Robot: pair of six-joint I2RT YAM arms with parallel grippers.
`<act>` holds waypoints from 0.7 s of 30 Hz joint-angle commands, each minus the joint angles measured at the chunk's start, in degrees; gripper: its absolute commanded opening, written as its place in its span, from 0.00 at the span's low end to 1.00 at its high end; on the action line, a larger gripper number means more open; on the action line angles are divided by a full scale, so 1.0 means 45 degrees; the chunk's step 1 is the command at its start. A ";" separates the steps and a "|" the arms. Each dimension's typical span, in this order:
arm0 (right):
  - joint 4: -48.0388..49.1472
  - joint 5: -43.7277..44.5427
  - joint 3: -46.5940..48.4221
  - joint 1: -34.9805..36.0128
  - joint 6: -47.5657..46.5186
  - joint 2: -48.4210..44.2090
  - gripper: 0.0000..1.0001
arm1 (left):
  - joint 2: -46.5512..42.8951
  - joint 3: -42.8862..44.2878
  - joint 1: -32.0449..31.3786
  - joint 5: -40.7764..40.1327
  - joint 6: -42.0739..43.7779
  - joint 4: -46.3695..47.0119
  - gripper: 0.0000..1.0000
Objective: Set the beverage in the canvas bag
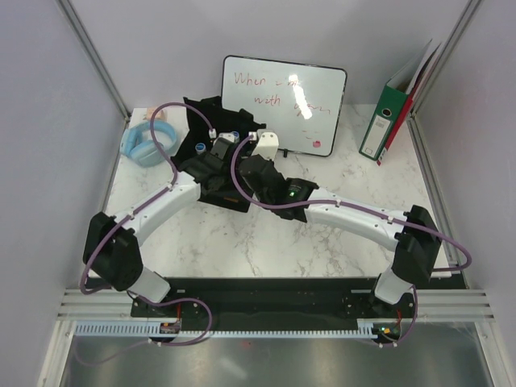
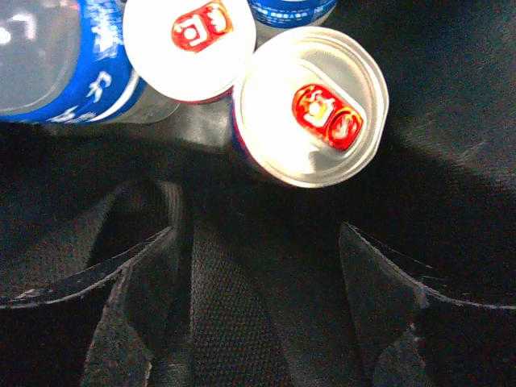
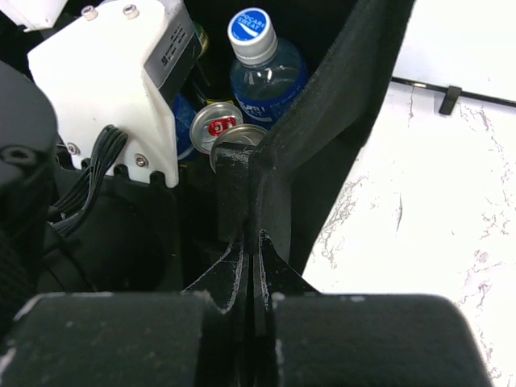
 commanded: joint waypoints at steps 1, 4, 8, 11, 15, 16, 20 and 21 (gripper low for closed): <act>0.0711 -0.0071 0.0136 0.0087 0.0145 -0.0618 0.00 | -0.1242 0.0860 -0.0214 0.0396 -0.0355 -0.0689 0.88; 0.0672 -0.0071 0.0117 0.0106 0.0223 -0.0657 0.00 | -0.1847 0.1231 -0.0214 0.0357 -0.0511 -0.0943 0.88; 0.0672 -0.0071 0.0117 0.0106 0.0262 -0.0774 0.00 | -0.2648 0.1738 -0.0214 0.0143 -0.0707 -0.1060 0.89; 0.0613 -0.0091 0.0136 0.0106 0.0223 -0.0833 0.00 | -0.3292 0.1993 -0.0214 -0.0033 -0.0785 -0.1061 0.89; 0.0555 0.0046 0.0097 0.0067 0.0184 -0.0970 0.00 | -0.3918 0.2150 -0.0214 -0.0131 -0.0824 -0.1041 0.89; 0.0554 0.0065 0.0078 0.0086 0.0184 -0.1009 0.00 | -0.4112 0.2169 -0.0214 -0.0131 -0.0824 -0.1041 0.89; 0.0457 0.0104 0.0078 0.0087 0.0203 -0.1106 0.00 | -0.4387 0.2170 -0.0214 -0.0209 -0.0785 -0.1041 0.89; 0.0437 0.0105 0.0078 0.0087 0.0203 -0.1145 0.00 | -0.4426 0.2170 -0.0214 -0.0229 -0.0785 -0.1041 0.89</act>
